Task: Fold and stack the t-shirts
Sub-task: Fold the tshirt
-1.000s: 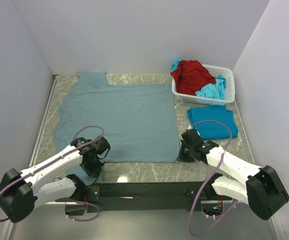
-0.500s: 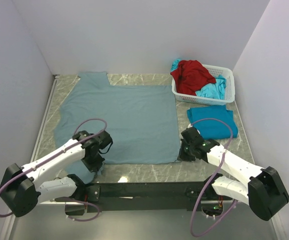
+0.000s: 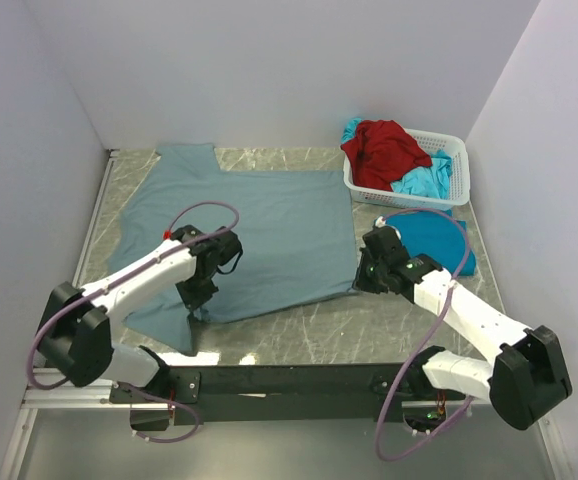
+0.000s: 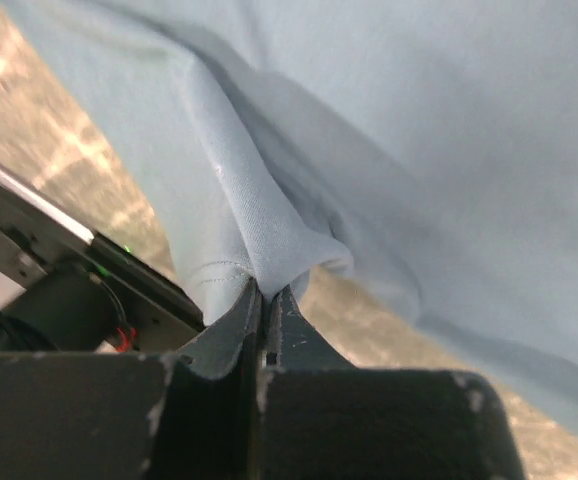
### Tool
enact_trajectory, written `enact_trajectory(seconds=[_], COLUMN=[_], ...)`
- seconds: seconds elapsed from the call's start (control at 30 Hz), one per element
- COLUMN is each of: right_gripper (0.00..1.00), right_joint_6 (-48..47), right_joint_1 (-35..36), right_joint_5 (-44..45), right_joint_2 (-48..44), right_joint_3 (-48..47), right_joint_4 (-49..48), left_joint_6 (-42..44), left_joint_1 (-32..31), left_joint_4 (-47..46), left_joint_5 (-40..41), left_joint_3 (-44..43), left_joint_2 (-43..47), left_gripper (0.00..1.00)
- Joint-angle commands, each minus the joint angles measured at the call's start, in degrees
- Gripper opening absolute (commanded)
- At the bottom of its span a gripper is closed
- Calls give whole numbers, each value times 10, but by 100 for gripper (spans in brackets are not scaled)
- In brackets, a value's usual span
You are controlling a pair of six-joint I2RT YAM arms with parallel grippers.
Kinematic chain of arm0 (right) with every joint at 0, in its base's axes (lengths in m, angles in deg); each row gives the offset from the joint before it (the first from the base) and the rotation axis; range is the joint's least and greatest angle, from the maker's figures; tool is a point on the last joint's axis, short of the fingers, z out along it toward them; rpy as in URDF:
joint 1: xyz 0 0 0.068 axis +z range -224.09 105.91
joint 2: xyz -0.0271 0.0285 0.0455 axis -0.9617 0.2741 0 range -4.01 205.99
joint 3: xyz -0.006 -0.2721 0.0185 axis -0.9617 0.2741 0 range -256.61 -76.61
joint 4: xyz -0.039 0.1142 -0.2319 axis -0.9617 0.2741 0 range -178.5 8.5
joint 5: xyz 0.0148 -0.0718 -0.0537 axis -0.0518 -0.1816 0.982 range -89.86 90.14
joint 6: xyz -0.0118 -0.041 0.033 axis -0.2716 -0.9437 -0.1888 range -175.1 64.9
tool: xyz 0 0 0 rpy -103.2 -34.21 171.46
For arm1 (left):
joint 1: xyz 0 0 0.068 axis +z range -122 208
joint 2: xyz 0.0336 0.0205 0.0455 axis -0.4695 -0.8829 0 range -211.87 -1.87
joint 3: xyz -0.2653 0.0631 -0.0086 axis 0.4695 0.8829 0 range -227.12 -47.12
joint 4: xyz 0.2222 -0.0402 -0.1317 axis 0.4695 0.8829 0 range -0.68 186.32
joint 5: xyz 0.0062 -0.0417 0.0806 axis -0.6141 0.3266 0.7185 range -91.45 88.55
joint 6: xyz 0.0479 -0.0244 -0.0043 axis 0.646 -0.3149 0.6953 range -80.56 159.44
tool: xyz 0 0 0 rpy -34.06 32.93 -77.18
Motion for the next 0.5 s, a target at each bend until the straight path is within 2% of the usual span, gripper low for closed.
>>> enact_trajectory(seconds=[0.0, 0.47], right_gripper=[0, 0], right_joint_6=[-21, -62], right_joint_1=[-20, -66], right_joint_5=[12, -7], right_joint_2=[14, 82], right_joint_3=[-47, -116], right_joint_4=[-6, -21], left_joint_6=[83, 199], left_joint_1=[27, 102], left_joint_4=[-15, -59], left_joint_5=[41, 96], left_joint_3=[-41, -137], left_joint_2=[-30, -79], left_gripper=[1, 0])
